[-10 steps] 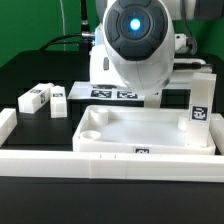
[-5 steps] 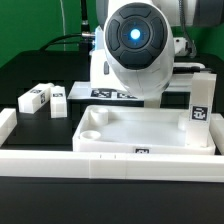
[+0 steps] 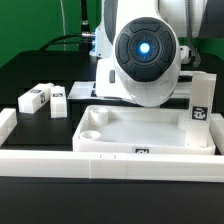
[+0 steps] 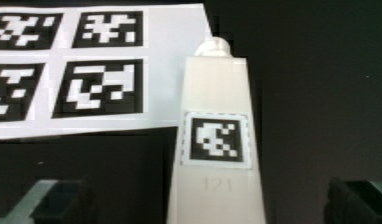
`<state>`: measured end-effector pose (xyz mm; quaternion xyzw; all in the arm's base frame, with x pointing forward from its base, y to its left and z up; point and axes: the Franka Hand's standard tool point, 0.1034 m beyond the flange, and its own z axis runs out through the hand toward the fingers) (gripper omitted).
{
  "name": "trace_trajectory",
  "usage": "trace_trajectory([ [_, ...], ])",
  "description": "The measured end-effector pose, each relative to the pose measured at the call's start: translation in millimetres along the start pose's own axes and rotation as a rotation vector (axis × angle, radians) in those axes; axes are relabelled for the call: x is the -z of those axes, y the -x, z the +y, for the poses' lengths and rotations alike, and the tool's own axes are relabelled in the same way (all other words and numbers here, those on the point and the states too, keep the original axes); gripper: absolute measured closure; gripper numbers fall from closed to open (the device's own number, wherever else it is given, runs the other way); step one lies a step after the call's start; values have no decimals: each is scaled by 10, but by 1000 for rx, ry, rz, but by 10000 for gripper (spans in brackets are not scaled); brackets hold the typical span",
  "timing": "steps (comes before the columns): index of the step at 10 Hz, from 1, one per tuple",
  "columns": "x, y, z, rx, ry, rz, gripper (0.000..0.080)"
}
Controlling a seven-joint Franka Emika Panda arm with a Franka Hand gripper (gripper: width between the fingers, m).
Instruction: Assemble desk
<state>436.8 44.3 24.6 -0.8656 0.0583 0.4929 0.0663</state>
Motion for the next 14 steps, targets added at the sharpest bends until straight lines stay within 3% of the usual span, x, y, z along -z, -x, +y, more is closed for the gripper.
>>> trace_trajectory([
  [4,-122,-85,27,-6,2,-8,178],
  [5,-121,-85,30,-6,1,-8,350],
  [6,-118,-85,35,-7,1,-7,350],
  [7,-112,-85,35,-7,0,-6,512],
  [10,-90,-75,31,-6,0,-3,511],
  [12,29,-14,46,6,-6,6,511],
  [14,408,313,137,51,-27,3,511],
])
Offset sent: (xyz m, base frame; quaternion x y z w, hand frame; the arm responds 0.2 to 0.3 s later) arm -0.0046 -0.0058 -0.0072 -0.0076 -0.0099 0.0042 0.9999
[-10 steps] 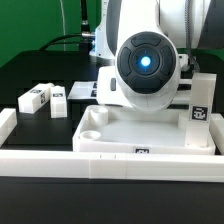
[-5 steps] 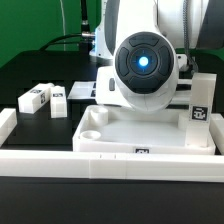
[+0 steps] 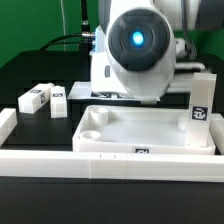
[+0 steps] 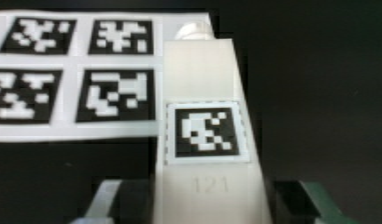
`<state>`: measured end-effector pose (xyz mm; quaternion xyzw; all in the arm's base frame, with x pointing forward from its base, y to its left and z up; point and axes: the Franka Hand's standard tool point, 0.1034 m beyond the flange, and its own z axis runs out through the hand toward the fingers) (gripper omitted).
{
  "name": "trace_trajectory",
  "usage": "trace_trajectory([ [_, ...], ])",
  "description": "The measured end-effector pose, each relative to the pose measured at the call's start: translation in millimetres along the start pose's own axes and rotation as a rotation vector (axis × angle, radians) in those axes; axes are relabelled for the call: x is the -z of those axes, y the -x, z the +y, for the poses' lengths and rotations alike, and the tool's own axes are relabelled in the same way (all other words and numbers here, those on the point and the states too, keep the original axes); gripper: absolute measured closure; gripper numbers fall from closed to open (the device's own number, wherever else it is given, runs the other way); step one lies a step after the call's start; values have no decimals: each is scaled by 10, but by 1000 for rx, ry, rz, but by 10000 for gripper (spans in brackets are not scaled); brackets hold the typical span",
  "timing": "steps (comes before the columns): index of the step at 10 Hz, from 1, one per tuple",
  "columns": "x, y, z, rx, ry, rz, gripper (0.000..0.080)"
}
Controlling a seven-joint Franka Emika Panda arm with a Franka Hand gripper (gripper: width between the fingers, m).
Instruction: Assemble desk
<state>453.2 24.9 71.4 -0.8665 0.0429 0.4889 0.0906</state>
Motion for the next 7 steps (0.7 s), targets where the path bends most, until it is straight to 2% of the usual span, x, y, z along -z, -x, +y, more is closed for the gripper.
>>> trace_trajectory([
  [1,175,99,15,3,-9,12,511],
  [2,278,127,13,3,-12,23,511],
  [6,347,45,15,15,-10,90,511],
  [7,525,16,35,57,-4,182,509],
])
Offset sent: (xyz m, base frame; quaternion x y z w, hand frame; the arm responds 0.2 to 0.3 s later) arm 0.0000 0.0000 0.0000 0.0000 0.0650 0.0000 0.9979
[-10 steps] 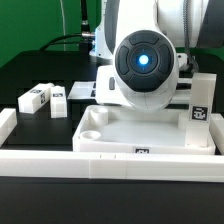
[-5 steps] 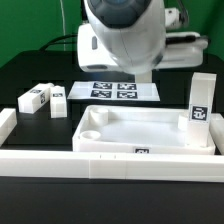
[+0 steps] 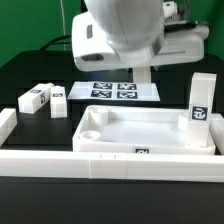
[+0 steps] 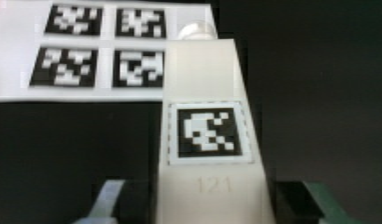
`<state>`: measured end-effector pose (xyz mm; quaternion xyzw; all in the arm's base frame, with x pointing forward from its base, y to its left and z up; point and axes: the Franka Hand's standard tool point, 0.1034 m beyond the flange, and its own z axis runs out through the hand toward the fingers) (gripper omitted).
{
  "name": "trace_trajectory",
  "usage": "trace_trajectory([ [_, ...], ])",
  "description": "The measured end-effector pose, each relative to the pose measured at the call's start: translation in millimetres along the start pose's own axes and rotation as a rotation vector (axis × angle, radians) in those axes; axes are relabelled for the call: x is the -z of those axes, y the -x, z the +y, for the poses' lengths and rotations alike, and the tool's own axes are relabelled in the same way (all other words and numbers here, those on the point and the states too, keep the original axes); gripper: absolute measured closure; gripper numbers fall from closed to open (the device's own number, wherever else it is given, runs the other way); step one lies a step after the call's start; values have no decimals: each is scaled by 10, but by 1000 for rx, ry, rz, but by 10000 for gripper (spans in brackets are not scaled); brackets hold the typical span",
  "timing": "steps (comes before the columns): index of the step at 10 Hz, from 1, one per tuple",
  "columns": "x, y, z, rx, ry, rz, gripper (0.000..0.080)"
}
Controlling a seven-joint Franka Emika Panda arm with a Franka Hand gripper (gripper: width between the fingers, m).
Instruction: Assemble desk
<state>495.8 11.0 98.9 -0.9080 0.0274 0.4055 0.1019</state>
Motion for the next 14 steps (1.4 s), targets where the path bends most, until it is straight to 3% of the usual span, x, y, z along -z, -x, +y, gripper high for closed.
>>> trace_trajectory([
  [1,168,82,13,14,5,37,509],
  [3,448,93,-5,30,16,158,509],
  [4,499,135,-25,30,18,204,509],
  [8,610,33,12,26,34,467,509],
  [9,687,79,45,41,39,517,509],
  [11,1060,108,31,47,52,677,509],
  [13,1188,81,32,44,59,791,509],
  [14,1165,84,49,41,64,829,509],
])
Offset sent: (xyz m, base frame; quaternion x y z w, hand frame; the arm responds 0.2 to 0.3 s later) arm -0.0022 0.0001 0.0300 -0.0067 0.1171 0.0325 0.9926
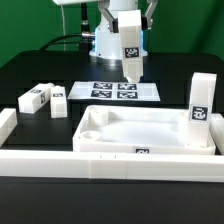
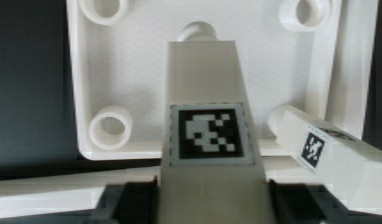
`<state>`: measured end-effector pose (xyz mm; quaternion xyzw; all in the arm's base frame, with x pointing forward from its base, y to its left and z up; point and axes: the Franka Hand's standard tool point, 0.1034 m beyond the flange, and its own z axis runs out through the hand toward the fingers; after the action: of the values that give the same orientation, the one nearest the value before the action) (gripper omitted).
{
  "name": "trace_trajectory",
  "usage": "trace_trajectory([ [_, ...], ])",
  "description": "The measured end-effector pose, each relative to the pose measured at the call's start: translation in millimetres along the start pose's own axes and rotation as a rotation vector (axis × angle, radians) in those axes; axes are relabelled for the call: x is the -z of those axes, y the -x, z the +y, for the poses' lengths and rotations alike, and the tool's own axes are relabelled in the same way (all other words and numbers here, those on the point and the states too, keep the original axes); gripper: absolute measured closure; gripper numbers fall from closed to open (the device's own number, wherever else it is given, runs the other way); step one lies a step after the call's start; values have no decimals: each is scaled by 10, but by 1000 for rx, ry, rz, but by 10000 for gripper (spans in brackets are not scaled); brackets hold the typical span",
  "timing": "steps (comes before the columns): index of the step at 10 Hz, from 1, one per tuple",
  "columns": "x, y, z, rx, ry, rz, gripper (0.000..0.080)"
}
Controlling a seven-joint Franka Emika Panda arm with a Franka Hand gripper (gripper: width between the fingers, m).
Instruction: Assemble desk
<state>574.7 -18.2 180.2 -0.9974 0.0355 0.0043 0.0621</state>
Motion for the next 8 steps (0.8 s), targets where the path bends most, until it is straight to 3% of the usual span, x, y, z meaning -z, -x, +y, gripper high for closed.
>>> trace_trajectory([
  [2,4,-55,37,-6,18,118,509],
  [5,-35,-176,215,22,61,306,509],
  [6,-69,-141,356,53,85,380,509],
  [8,-84,-121,385,47,95,404,509],
])
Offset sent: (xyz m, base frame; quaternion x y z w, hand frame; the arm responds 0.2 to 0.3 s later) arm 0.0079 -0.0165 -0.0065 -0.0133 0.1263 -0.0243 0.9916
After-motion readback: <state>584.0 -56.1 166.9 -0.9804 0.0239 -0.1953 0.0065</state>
